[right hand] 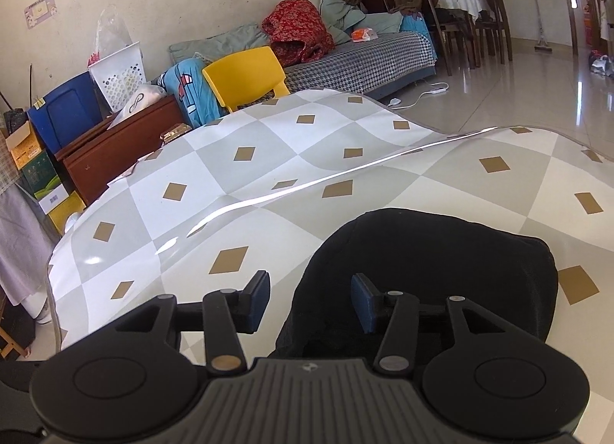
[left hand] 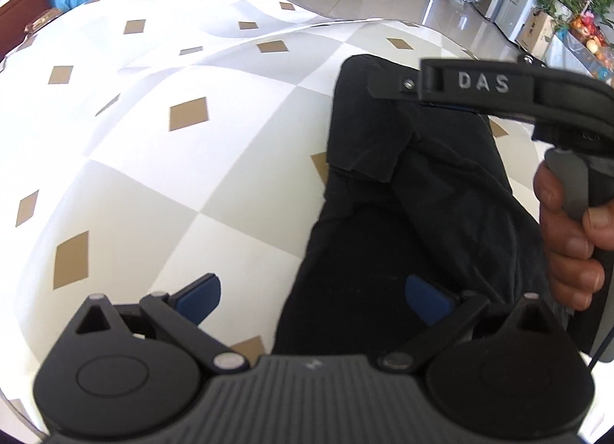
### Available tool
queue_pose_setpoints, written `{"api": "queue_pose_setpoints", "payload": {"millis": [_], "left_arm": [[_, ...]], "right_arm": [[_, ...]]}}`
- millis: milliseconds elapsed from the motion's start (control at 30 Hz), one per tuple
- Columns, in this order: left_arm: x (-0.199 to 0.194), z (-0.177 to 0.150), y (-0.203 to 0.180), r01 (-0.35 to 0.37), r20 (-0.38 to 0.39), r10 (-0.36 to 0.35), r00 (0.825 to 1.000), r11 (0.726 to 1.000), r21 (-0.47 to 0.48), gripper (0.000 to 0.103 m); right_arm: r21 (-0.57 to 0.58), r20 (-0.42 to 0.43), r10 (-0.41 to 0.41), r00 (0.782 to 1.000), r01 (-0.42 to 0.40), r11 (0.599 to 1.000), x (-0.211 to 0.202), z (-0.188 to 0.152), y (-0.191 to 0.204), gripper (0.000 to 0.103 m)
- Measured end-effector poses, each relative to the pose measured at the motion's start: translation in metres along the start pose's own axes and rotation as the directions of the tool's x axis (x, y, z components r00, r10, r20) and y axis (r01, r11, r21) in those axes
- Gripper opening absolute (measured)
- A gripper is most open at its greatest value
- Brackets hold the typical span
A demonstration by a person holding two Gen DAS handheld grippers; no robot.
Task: Fold clothes
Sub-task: 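Lay the folded hem down over the collar with the right tool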
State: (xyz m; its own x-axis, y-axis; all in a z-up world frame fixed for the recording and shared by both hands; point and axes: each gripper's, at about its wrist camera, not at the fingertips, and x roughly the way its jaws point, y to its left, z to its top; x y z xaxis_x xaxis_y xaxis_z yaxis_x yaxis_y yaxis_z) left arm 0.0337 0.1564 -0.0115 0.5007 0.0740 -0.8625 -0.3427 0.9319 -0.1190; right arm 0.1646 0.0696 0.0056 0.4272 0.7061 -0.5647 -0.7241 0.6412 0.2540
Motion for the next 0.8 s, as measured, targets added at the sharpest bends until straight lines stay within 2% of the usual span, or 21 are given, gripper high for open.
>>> {"api": "queue_pose_setpoints", "payload": {"millis": [133, 233, 300, 467, 700, 800], "left_arm": [[-0.005, 0.006, 0.023, -0.040, -0.012, 0.040, 0.999, 0.998, -0.055, 0.103], [-0.007, 0.008, 0.040, -0.059, 0.010, 0.060, 0.998, 0.993, -0.100, 0.103], [-0.006, 0.008, 0.065, -0.081, 0.015, 0.083, 0.996, 0.988, -0.134, 0.103], [0.003, 0.017, 0.067, -0.100, 0.021, 0.106, 0.994, 0.977, -0.188, 0.103], [-0.009, 0.013, 0.072, -0.102, 0.025, 0.109, 0.994, 0.974, -0.202, 0.103], [-0.008, 0.014, 0.073, -0.105, 0.024, 0.113, 0.993, 0.971, -0.214, 0.103]], "right_arm": [[-0.034, 0.008, -0.034, 0.999, 0.034, 0.999, 0.004, -0.001, 0.009, 0.050], [-0.036, 0.010, -0.066, 0.998, 0.067, 0.997, 0.010, -0.005, 0.012, 0.050], [-0.033, 0.001, -0.084, 0.996, 0.084, 0.996, 0.015, -0.007, 0.012, 0.050], [-0.073, -0.001, -0.122, 0.992, 0.122, 0.990, 0.026, -0.013, 0.018, 0.050], [-0.136, 0.015, -0.200, 0.980, 0.200, 0.970, 0.041, -0.023, 0.028, 0.050], [-0.142, 0.006, -0.209, 0.978, 0.208, 0.968, 0.044, -0.026, 0.027, 0.039]]}}
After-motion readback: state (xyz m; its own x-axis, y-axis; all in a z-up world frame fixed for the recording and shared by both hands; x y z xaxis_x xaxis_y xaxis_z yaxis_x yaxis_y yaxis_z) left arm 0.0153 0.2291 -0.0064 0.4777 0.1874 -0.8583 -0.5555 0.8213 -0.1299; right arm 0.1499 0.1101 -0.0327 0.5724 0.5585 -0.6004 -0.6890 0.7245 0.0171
